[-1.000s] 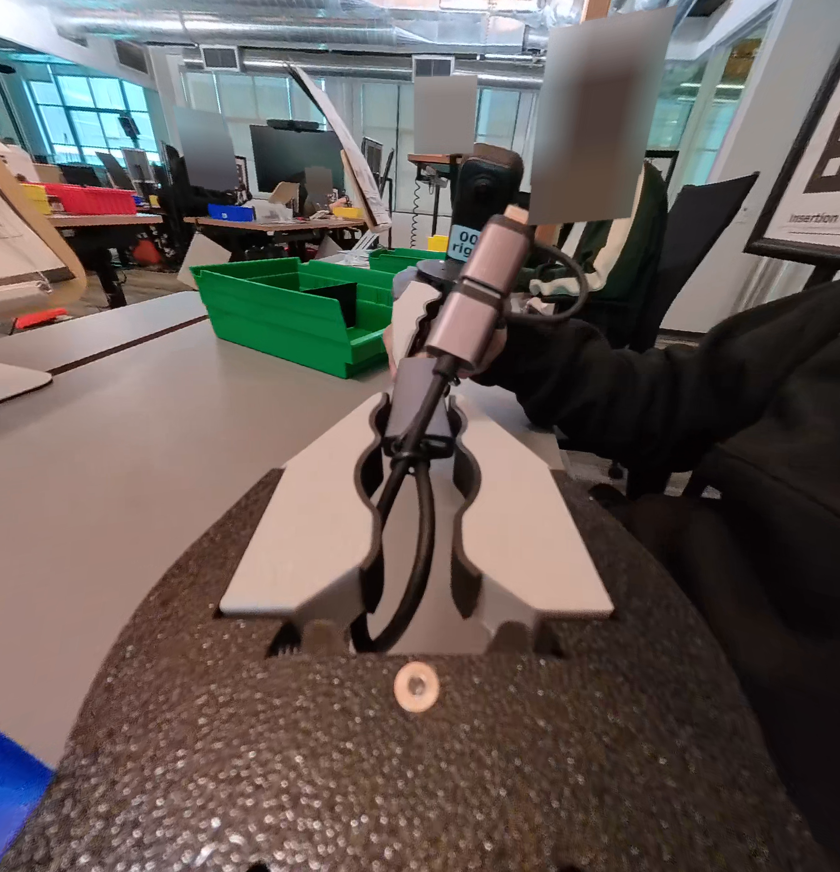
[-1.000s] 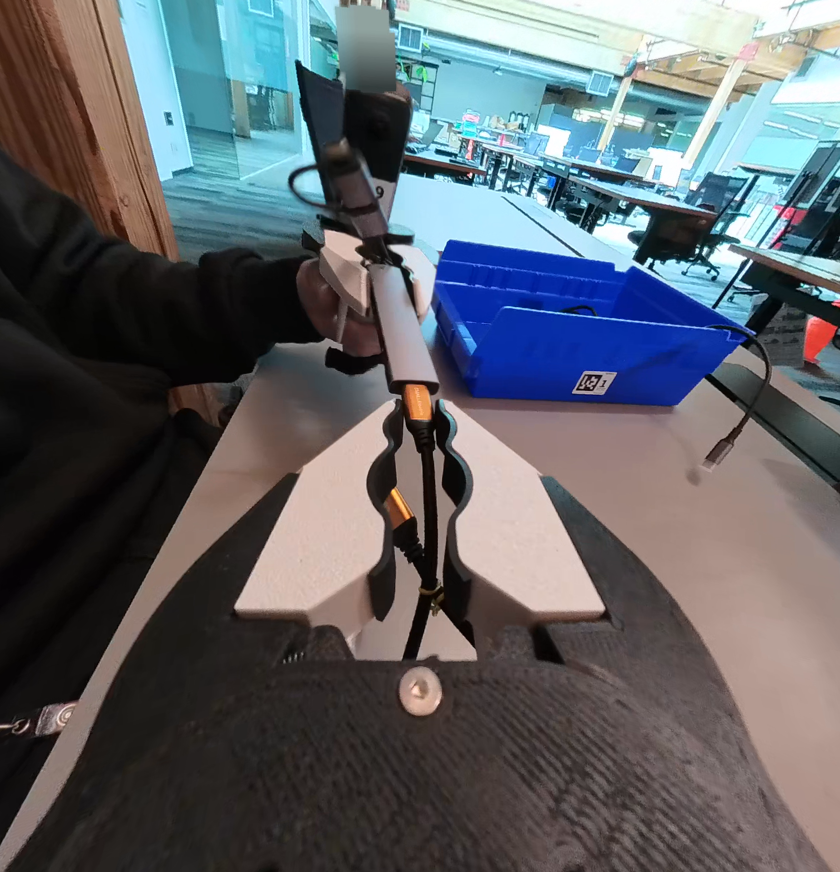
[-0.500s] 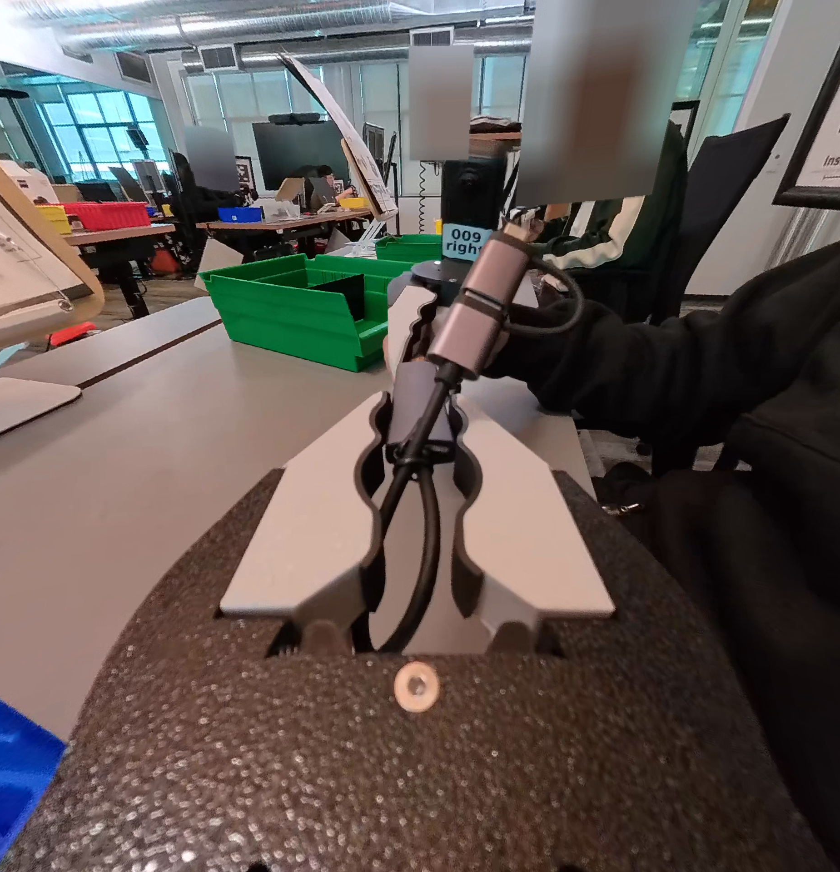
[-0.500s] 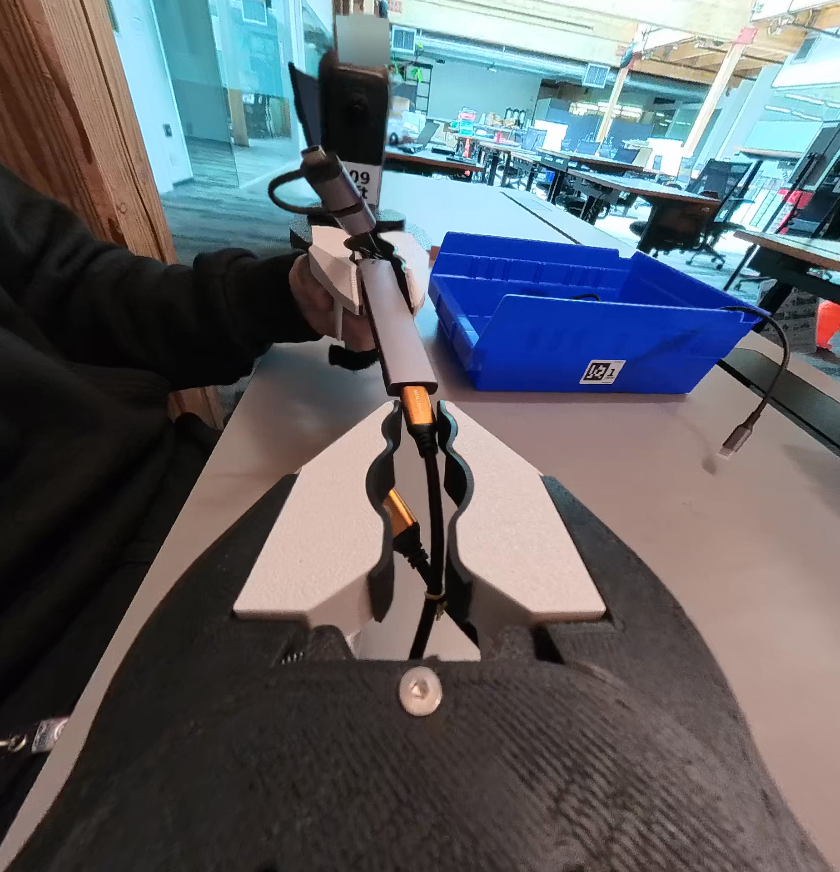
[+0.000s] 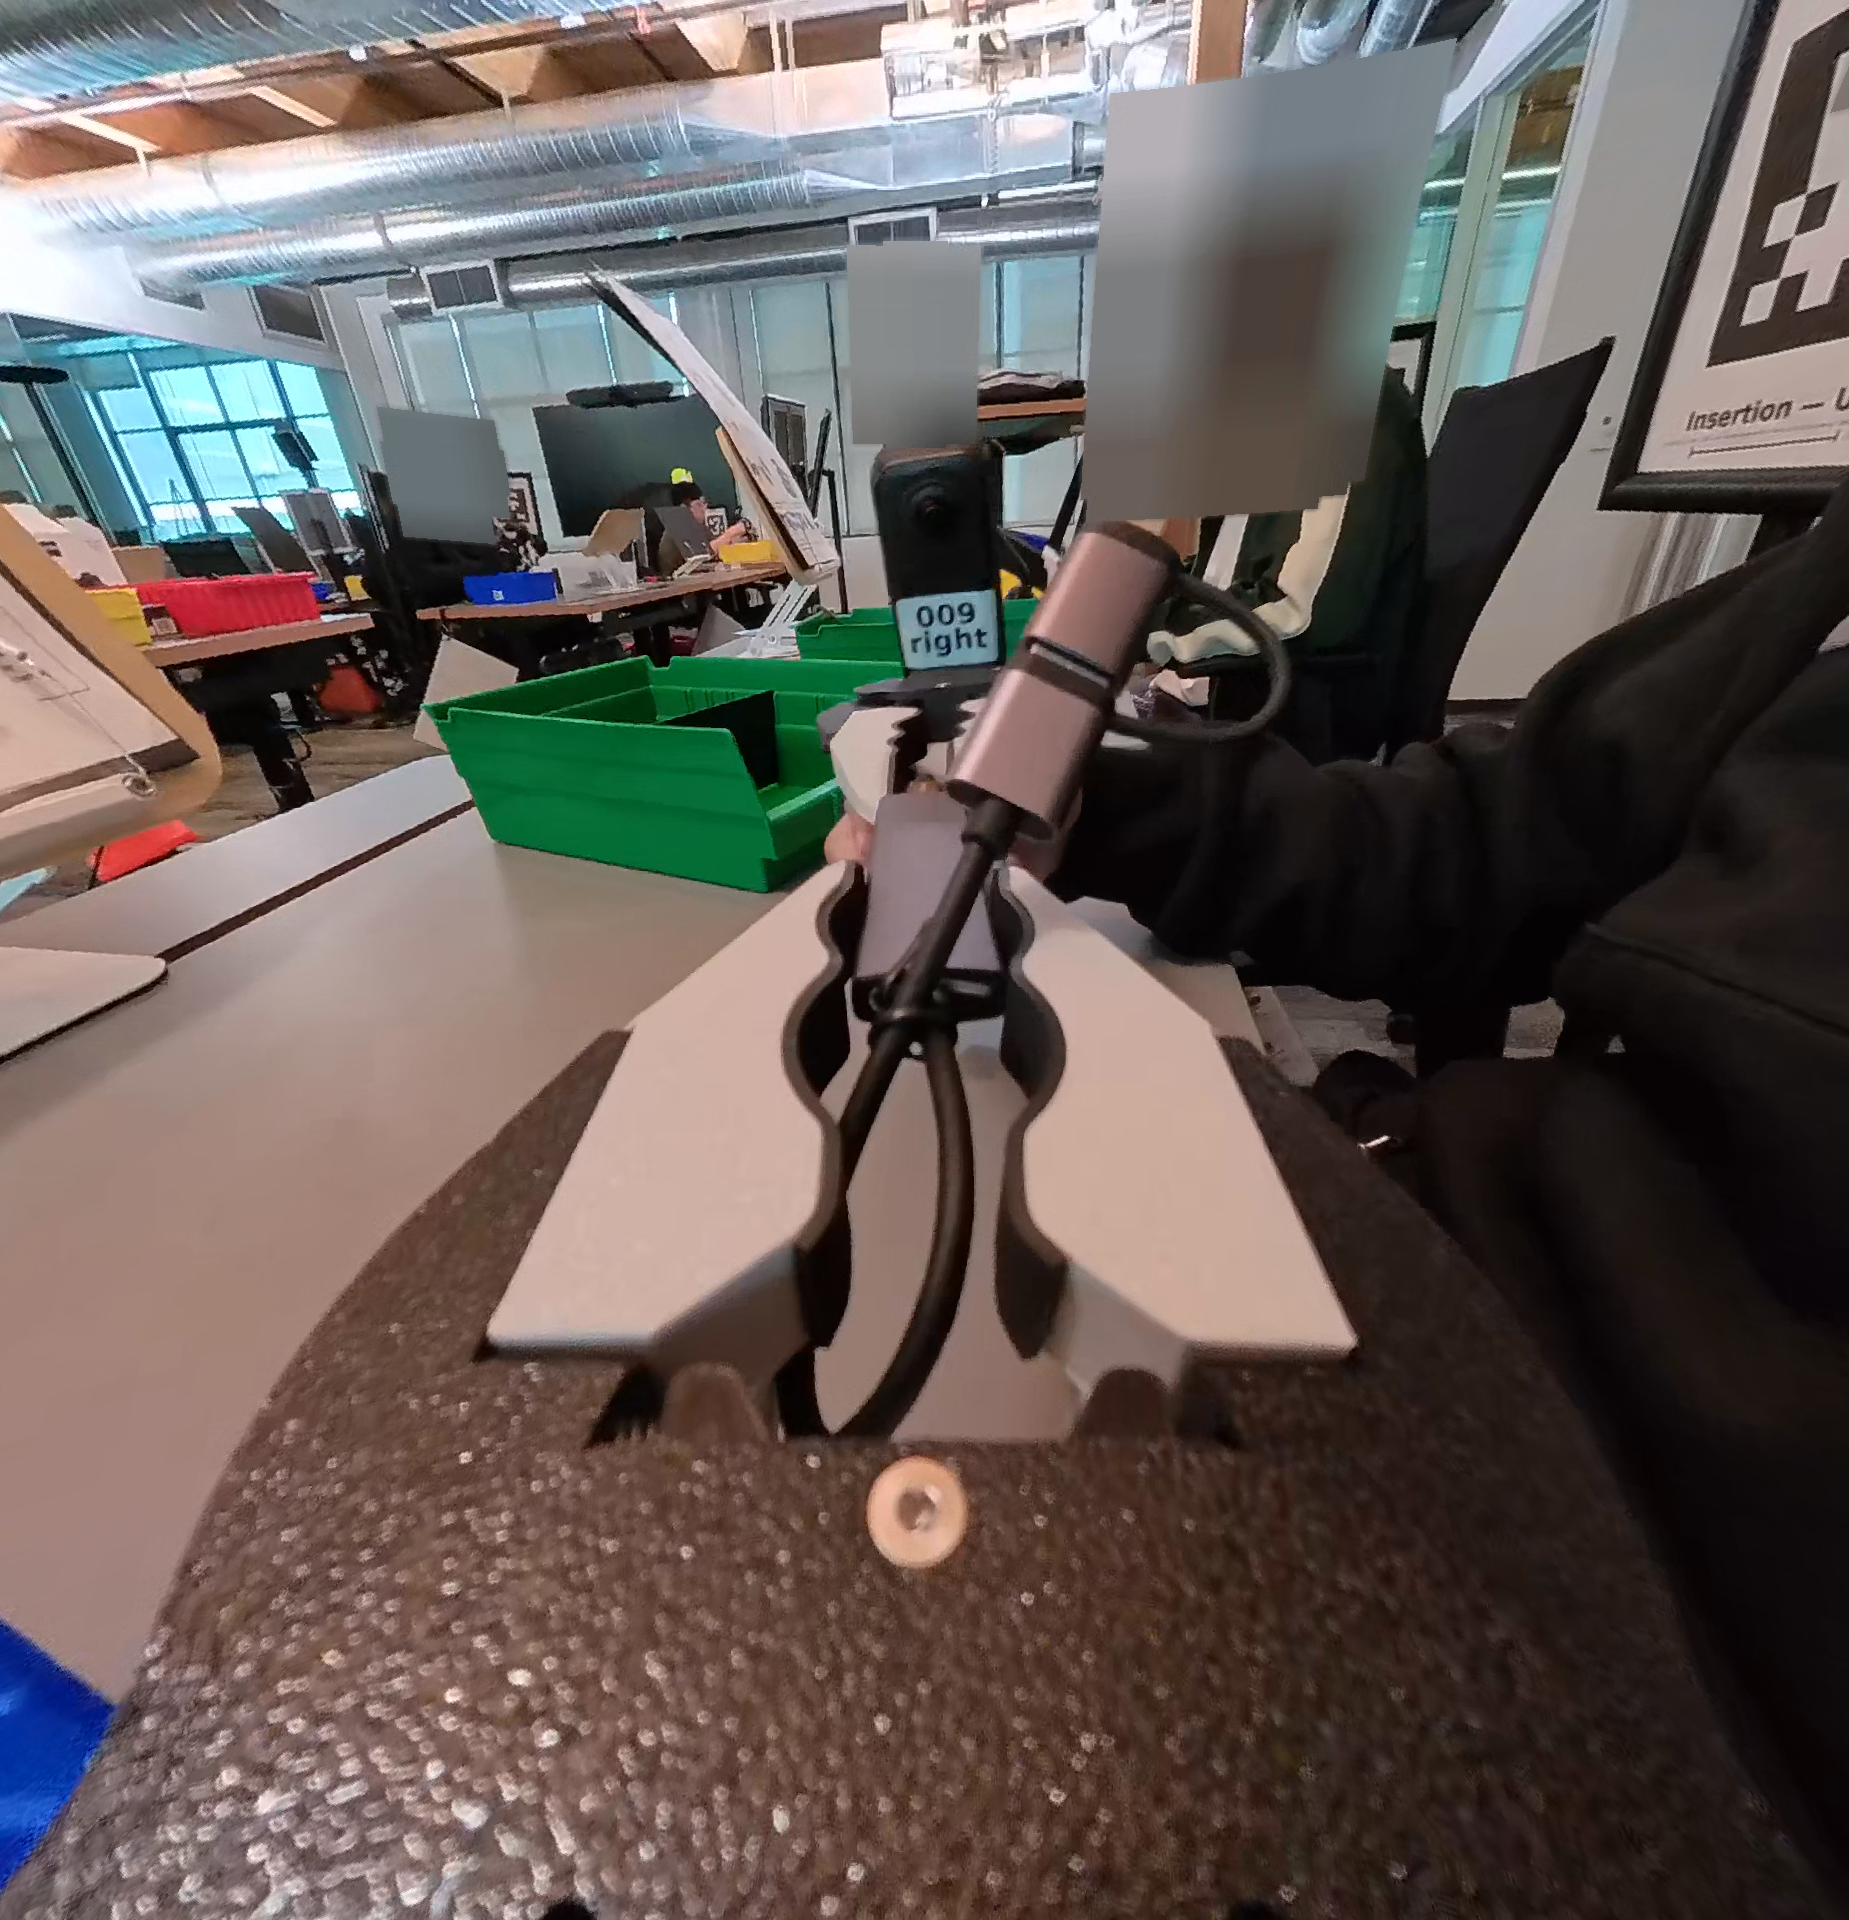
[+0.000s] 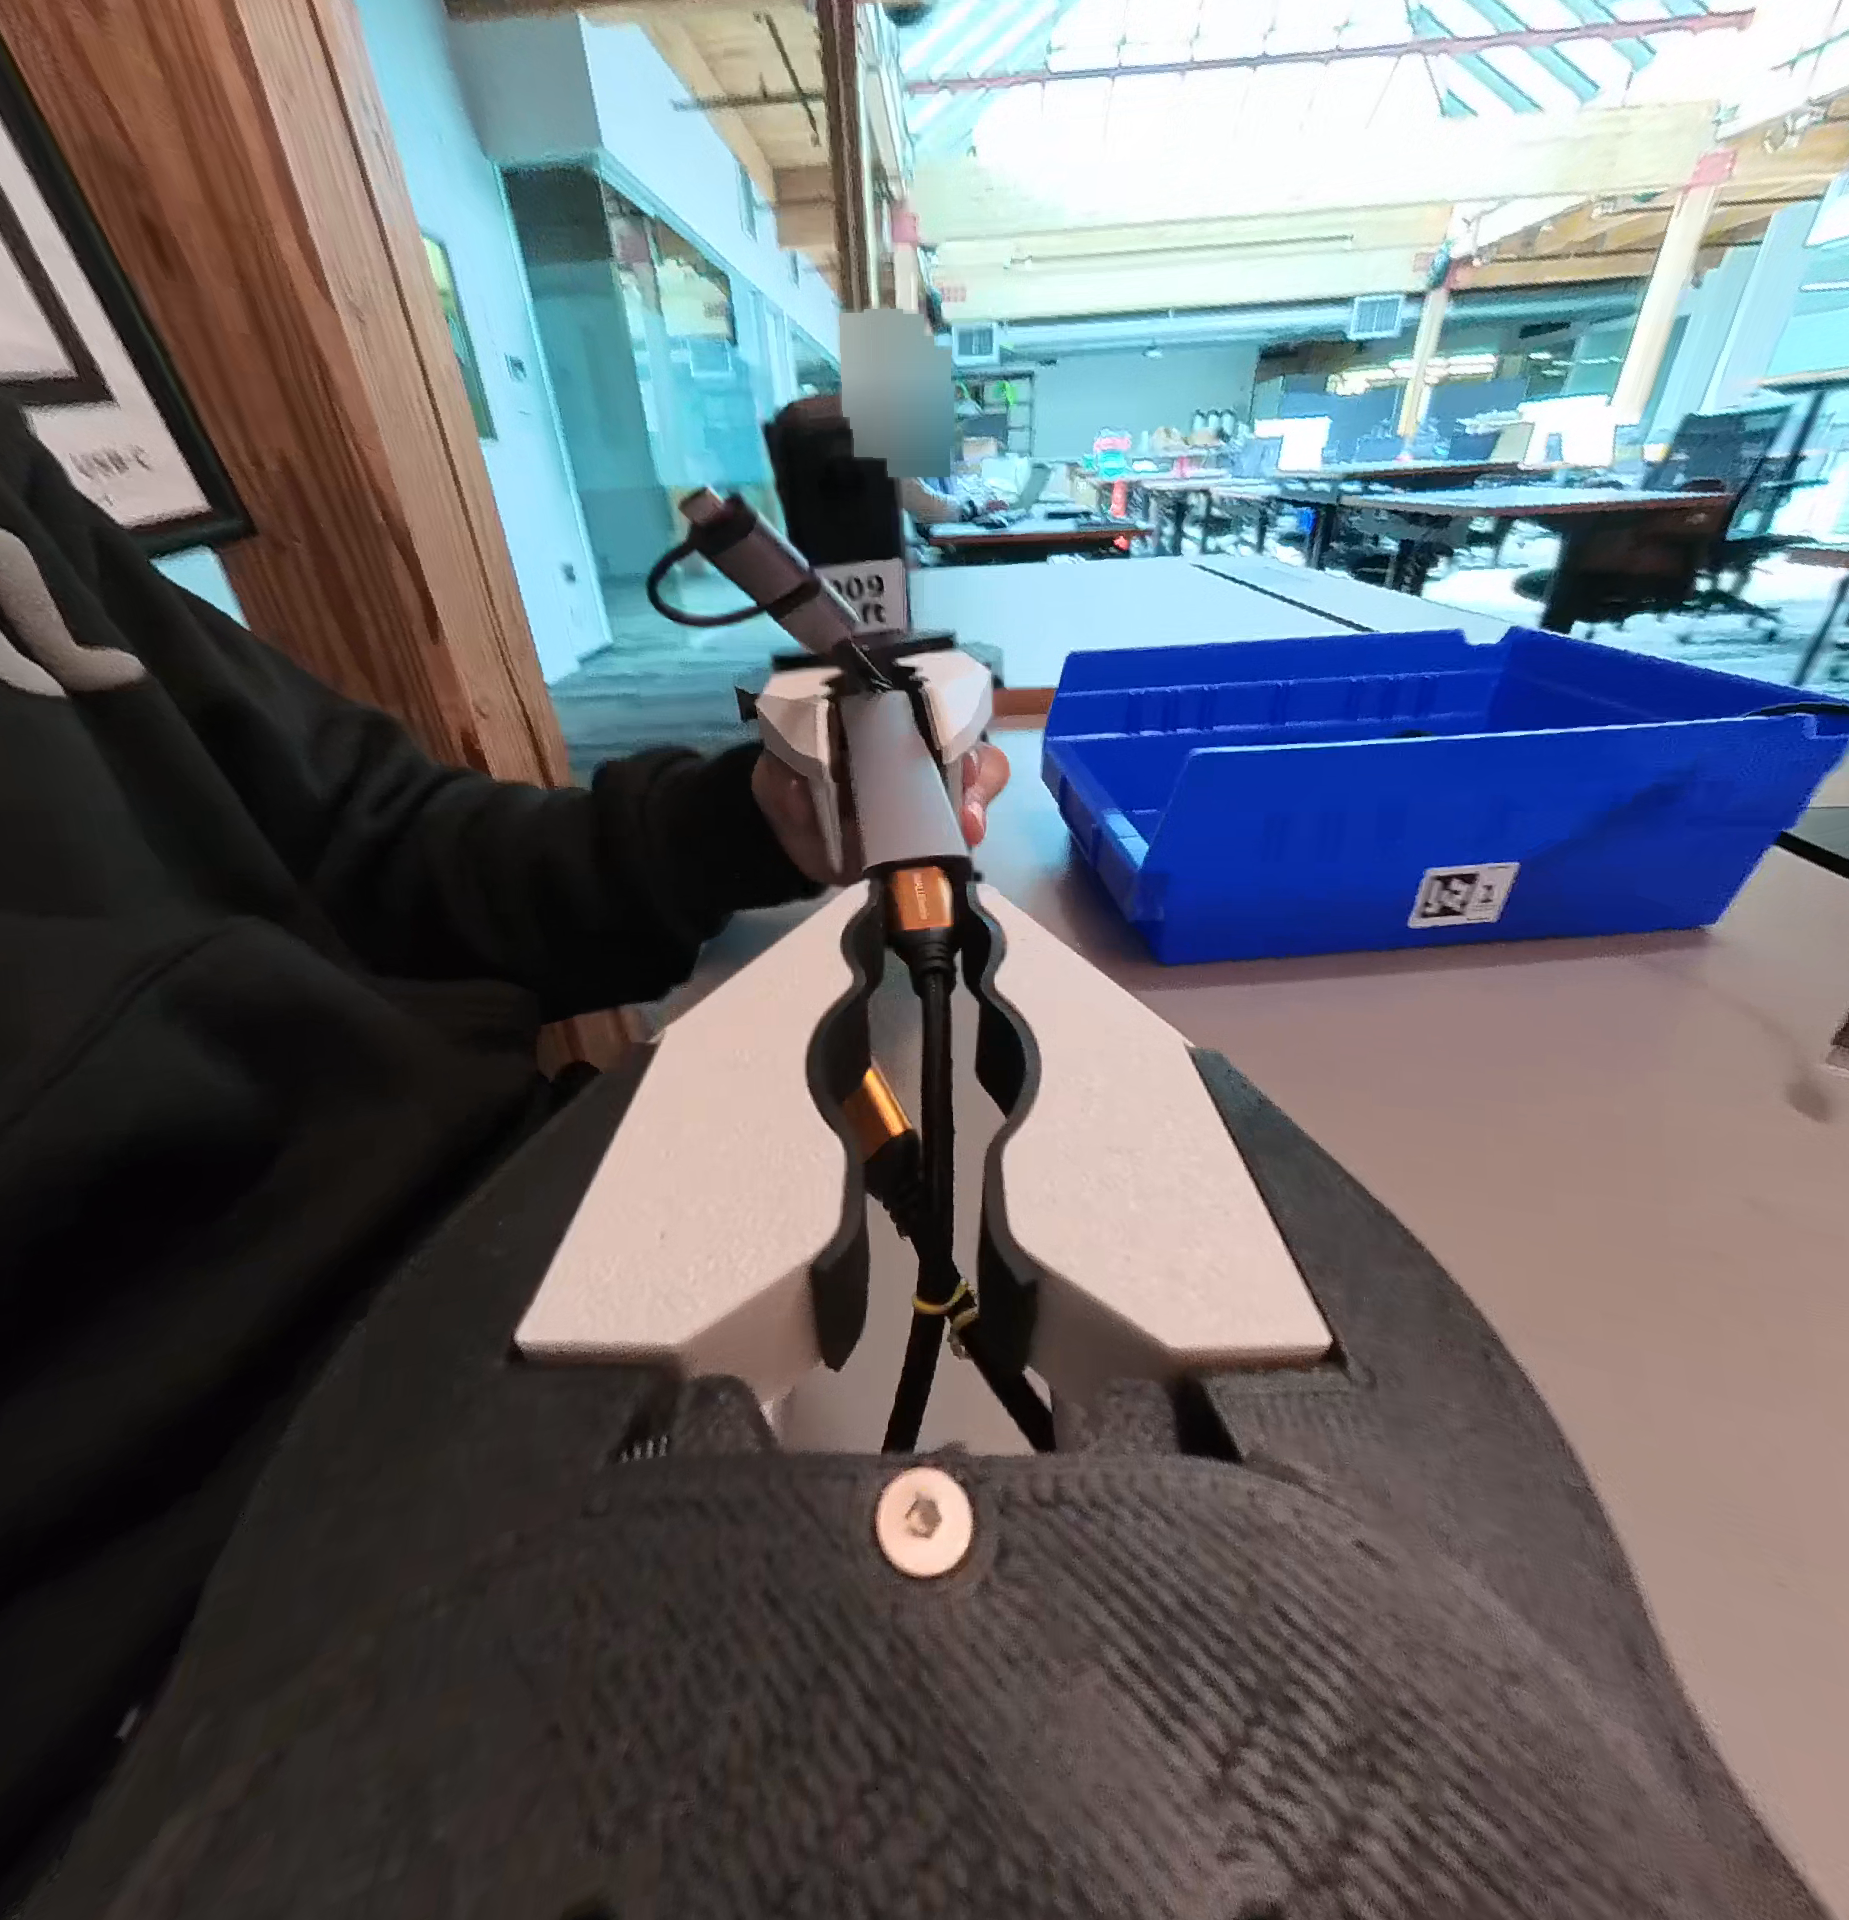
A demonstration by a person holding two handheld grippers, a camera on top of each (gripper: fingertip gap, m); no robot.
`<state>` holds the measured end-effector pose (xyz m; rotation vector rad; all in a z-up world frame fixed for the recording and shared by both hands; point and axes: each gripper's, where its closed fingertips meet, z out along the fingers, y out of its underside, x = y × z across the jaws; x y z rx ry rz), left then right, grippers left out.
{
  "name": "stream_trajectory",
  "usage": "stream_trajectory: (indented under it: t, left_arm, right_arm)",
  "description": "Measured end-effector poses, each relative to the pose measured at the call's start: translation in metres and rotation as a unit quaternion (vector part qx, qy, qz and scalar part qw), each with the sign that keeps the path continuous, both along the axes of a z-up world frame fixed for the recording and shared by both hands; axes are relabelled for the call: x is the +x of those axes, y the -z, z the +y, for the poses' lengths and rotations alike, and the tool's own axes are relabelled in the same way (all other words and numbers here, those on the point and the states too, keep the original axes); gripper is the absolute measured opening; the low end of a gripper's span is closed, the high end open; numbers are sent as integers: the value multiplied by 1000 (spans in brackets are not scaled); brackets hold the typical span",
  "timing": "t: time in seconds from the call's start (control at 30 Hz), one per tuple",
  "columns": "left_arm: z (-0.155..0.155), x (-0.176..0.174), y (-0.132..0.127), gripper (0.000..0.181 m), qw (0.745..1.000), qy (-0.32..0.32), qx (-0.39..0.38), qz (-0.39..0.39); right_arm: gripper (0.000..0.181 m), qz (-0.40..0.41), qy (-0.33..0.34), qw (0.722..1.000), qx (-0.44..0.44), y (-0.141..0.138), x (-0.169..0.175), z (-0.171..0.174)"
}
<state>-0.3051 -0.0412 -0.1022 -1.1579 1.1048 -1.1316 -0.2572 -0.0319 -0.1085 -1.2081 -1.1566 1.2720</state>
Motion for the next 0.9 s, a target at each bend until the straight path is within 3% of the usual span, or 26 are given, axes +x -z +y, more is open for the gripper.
stream_trajectory:
  t: [0.37, 0.47, 0.9]
  left_arm:
    - [1, -2, -1, 22, 1000, 5, -5, -16]
    - [1, -7, 0, 22, 1000, 9, -5, 0]
    - [-7, -9, -1, 22, 998, 4, 27, 62]
  right_arm:
    - [12, 16, -17, 1000, -13, -7, -2, -3]
    - [12, -7, -21, 999, -31, -2, -5, -2]
    - [12, -92, -7, 995, 46, -5, -5, -14]
